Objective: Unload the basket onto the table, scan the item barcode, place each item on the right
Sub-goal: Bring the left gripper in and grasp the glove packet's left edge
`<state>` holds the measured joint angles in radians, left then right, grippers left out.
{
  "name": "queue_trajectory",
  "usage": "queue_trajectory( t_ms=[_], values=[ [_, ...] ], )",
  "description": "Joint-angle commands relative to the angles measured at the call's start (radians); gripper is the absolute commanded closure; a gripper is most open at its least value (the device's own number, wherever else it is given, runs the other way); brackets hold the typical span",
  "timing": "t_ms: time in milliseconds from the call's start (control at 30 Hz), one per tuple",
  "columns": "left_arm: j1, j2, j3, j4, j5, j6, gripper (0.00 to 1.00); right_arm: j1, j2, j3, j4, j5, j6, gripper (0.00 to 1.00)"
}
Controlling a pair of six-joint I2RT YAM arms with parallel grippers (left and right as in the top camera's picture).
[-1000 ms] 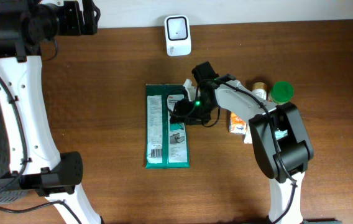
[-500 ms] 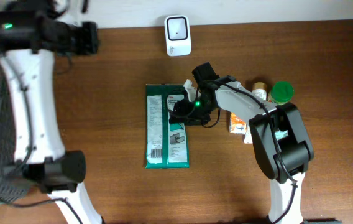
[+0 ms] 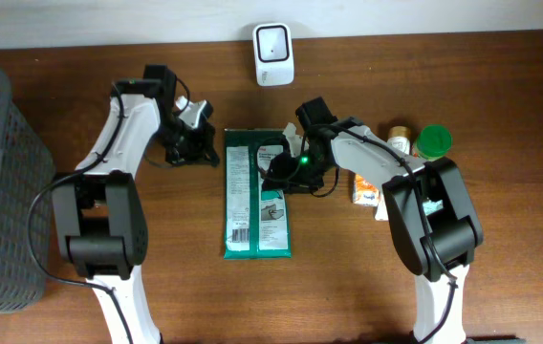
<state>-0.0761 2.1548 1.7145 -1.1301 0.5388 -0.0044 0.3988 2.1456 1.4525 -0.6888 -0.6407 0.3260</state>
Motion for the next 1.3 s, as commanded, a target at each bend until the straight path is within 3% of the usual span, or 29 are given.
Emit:
queue_trajectory(
  t_ms=[0,133,367,600,867,1033,1267],
  values=[
    [-0.035,-0.016,-0.095,0.077,0.068,0.001,1.0,0.005,0.023,-0.029,-0.002,0.05,0.017,0.43],
    [-0.072,-0.013,-0.171,0.15,0.061,-0.014,1.0,0.005,0.023,-0.029,-0.002,0.05,0.024,0.43],
    [-0.077,-0.01,-0.225,0.181,-0.087,-0.114,1.0,0.005,0.023,-0.029,0.006,0.045,0.032,0.43],
    [-0.079,0.01,-0.261,0.205,-0.095,-0.154,1.0,0.005,0.023,-0.029,0.08,-0.04,0.049,0.43],
    [-0.079,0.043,-0.261,0.202,-0.091,-0.167,1.0,-0.045,0.023,-0.071,-0.039,0.008,0.084,0.33],
    [-0.079,0.043,-0.261,0.202,-0.091,-0.167,1.0,-0.039,0.023,-0.199,0.163,-0.192,0.127,0.34],
    [-0.083,0.043,-0.261,0.202,-0.09,-0.167,1.0,0.026,0.023,-0.208,0.396,-0.27,0.155,0.39]
  ],
)
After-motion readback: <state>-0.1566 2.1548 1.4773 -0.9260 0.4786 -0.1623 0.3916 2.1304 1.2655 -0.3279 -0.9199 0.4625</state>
